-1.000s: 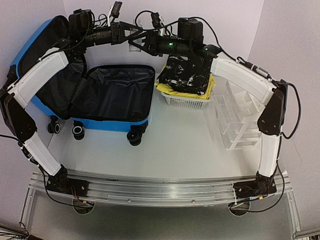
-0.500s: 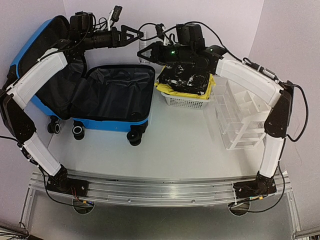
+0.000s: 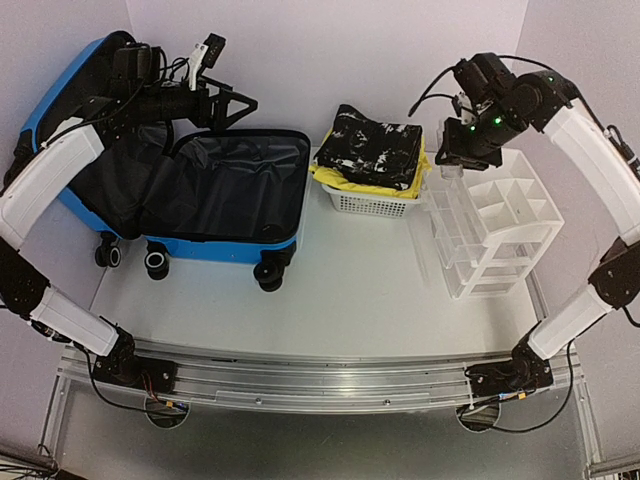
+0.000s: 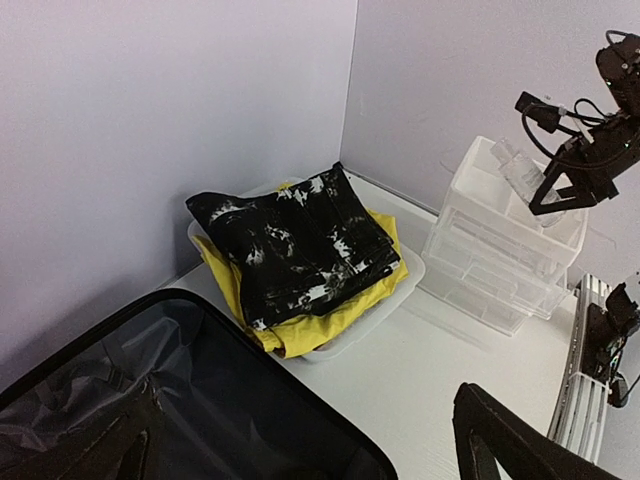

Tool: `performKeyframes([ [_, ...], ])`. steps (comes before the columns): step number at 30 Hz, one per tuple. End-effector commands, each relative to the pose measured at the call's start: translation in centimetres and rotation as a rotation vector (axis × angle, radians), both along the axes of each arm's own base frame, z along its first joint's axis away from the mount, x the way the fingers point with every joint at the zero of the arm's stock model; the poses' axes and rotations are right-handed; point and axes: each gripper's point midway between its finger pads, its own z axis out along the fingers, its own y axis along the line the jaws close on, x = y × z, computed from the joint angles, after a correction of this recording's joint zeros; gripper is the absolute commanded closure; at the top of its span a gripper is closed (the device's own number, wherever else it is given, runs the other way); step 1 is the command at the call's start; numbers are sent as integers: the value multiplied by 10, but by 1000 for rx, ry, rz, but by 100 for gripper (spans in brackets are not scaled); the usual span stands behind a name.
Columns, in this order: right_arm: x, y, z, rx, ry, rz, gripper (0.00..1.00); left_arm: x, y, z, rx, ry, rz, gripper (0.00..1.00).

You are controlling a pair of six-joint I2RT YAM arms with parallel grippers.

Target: Open, take out, and arrange the luggage

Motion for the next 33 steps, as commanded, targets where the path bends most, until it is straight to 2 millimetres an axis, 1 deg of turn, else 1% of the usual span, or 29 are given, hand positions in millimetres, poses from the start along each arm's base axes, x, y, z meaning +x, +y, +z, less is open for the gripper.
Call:
performKeyframes([
  [1,-45,-35,-57,-243,269,30,100,-2,3,8,-6,-65,5,0],
  [3,-43,-47,-64,-294,277,16,100,-5,3,7,-7,-61,-1,0],
  [5,-38,-52,-65,-306,275,5,100,-8,4,5,-2,-56,-2,0],
  [8,-35,-54,-70,-336,281,13,100,-8,6,1,3,-49,3,0],
  [11,-37,-53,-85,-363,330,43,100,-9,6,2,-3,-52,3,0],
  [14,-38,-53,-93,-378,355,49,92,-8,6,0,1,-41,11,0],
  [16,-35,-55,-93,-389,350,41,84,-2,11,-8,8,-13,61,0],
  [17,-34,-55,-92,-393,344,38,80,3,16,-14,12,9,103,0],
  [19,-31,-55,-92,-399,338,33,74,11,26,-35,26,76,196,1],
  [23,-28,-55,-94,-410,343,31,65,17,43,-72,65,170,316,1],
  [27,-27,-52,-97,-406,357,39,56,14,53,-99,102,241,369,1],
  [33,-21,-46,-90,-383,338,49,51,4,57,-133,153,319,365,1],
])
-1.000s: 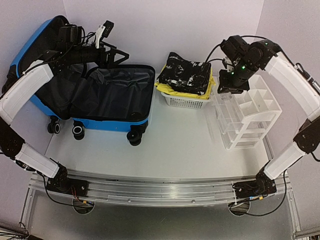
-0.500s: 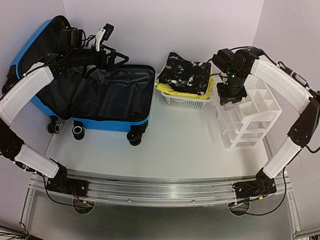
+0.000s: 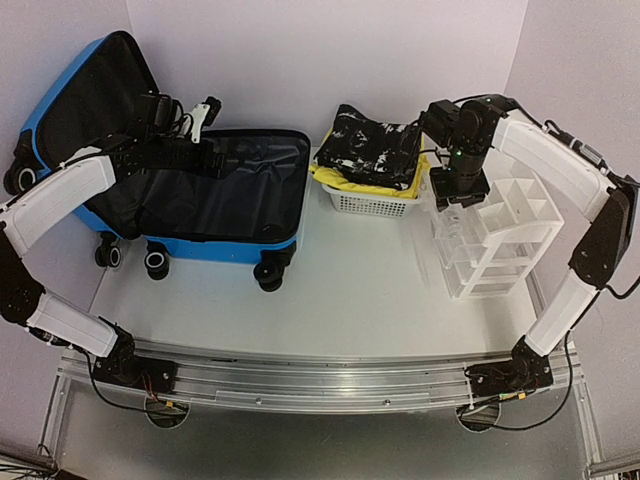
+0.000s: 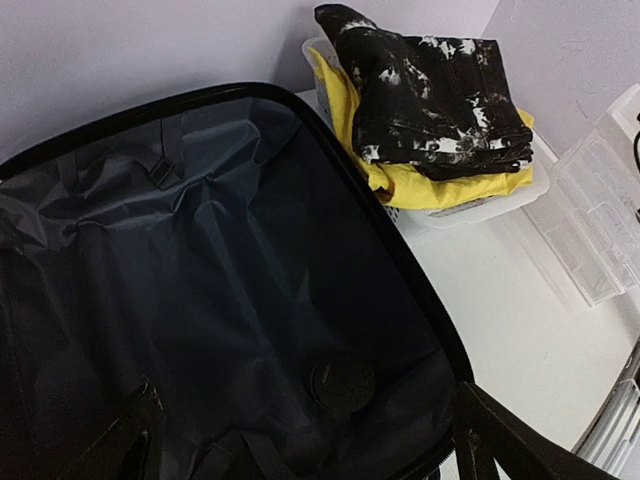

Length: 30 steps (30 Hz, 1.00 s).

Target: Open, take out, and arrange the luggage

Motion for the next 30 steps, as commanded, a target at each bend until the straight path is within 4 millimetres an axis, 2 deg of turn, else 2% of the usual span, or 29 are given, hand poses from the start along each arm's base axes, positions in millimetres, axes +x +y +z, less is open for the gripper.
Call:
performKeyframes([
  [1,-16,-11,13,-50,67,8,51,-8,9,-10,19,35,29,1],
  [3,-13,-8,22,-32,51,13,51,-11,9,-27,63,76,6,1],
  [6,-8,-4,35,-11,24,20,50,-17,17,-67,189,188,-40,3],
  [9,-3,-1,46,6,-6,26,47,-22,27,-119,324,346,-123,3],
  [10,-2,0,48,8,-14,27,46,-28,32,-142,390,427,-167,4],
  [13,-1,0,50,10,-22,29,44,-27,42,-179,518,534,-218,3],
  [19,-3,-1,49,6,-17,38,43,-24,27,-197,517,560,-335,0],
  [24,3,1,54,7,-35,48,43,-35,26,-227,590,613,-425,1],
  [26,8,4,59,11,-51,56,43,-28,26,-237,637,578,-431,2],
  [28,14,8,65,22,-69,68,43,-12,26,-242,666,532,-406,7],
  [30,20,13,68,32,-82,80,43,2,21,-243,667,502,-387,14],
])
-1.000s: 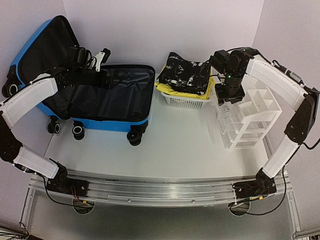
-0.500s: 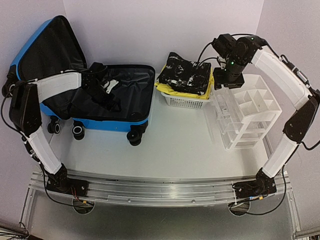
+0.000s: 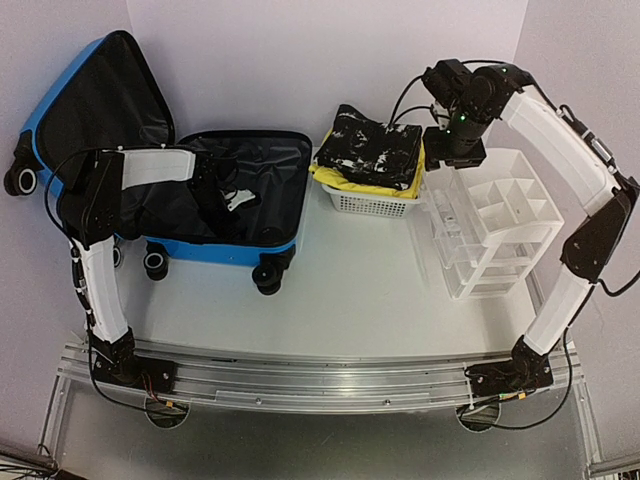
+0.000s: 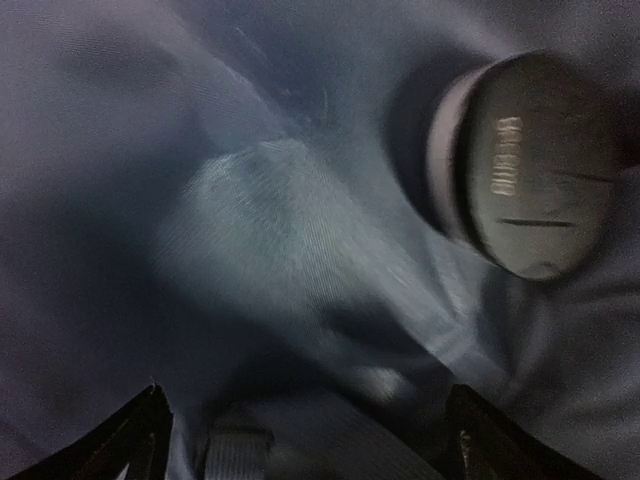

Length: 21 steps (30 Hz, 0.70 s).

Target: Open, take out, and arrange the luggage

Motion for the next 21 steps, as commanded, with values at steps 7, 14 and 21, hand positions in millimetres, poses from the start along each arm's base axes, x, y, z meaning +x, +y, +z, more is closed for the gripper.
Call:
performKeyframes([
  [7,-2,-3,11,-77,56,57,43,57,-20,19,-18,-182,-20,50],
  [14,16,9,18,-61,8,99,43,90,-27,32,-77,-261,43,73],
  [21,28,20,22,-46,-19,142,43,84,-44,41,-191,-179,-57,70],
])
